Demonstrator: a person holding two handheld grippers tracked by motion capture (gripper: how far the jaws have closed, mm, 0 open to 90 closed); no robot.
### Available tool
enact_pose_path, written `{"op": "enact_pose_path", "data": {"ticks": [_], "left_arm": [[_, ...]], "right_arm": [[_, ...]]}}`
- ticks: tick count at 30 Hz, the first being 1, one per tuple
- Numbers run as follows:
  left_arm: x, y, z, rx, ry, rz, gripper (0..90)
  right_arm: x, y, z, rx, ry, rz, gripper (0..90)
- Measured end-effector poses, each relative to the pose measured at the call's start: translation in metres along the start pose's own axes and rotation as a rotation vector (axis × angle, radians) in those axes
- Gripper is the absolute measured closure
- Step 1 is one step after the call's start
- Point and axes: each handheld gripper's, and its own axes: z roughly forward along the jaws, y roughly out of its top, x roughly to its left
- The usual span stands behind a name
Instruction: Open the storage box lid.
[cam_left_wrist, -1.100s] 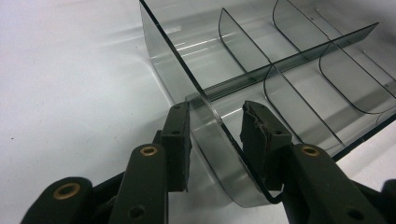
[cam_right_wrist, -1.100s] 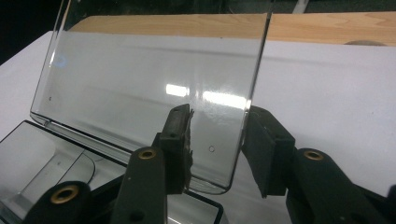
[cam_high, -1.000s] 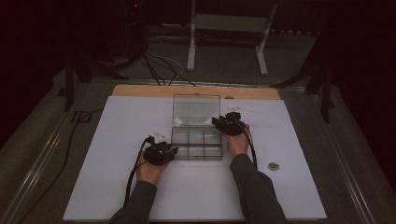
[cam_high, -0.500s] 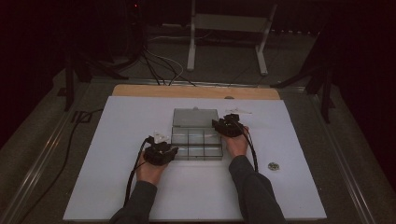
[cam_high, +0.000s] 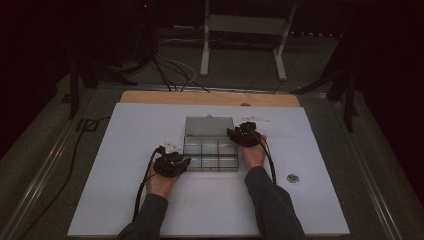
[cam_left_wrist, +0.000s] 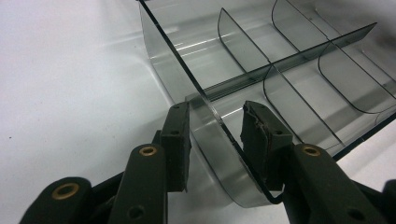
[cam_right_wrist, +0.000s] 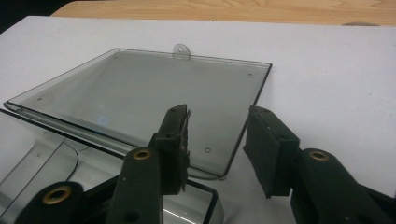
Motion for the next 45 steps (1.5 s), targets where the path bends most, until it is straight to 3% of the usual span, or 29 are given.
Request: {"op": "enact_pose_path", "data": {"ticks": [3, 6, 10, 13, 26, 30, 35, 39, 45], "left_arm": [[0.001, 0.0, 0.0, -0.003, -0.004, -0.008, 64.8], [0.002, 0.0, 0.0, -0.004, -0.01, -0.016, 64.1], [0.004, 0.0, -0.001, -0.011, -0.006, -0.029, 59.2], [0.006, 0.0, -0.004, -0.022, -0.023, -0.044, 53.1], [0.011, 0.003, -0.034, -0.156, 0.023, 0.025, 19.0], [0.017, 0.003, -0.047, -0.192, 0.027, 0.026, 14.7], [0.024, 0.004, -0.061, -0.215, 0.019, 0.037, 2.2], [0.029, 0.0, -0.071, -0.24, 0.037, 0.068, 1.2], [0.036, -0.008, -0.081, -0.265, 0.043, 0.066, 1.2]], "right_arm": [[-0.001, 0.0, -0.002, -0.005, 0.005, 0.004, 52.0], [0.001, 0.001, -0.004, -0.015, 0.012, -0.021, 49.2], [0.004, 0.003, -0.007, -0.029, 0.014, -0.042, 43.3], [0.005, 0.003, -0.009, -0.031, 0.017, -0.029, 38.4], [0.013, 0.005, -0.017, -0.039, 0.044, -0.031, 14.3], [0.016, 0.005, -0.018, -0.025, 0.037, -0.04, 4.7], [0.016, 0.006, -0.022, -0.025, 0.04, -0.048, 0.0], [0.016, 0.008, -0.028, -0.033, 0.047, -0.049, 0.0], [0.018, 0.01, -0.036, -0.044, 0.059, -0.076, 0.0]]}}
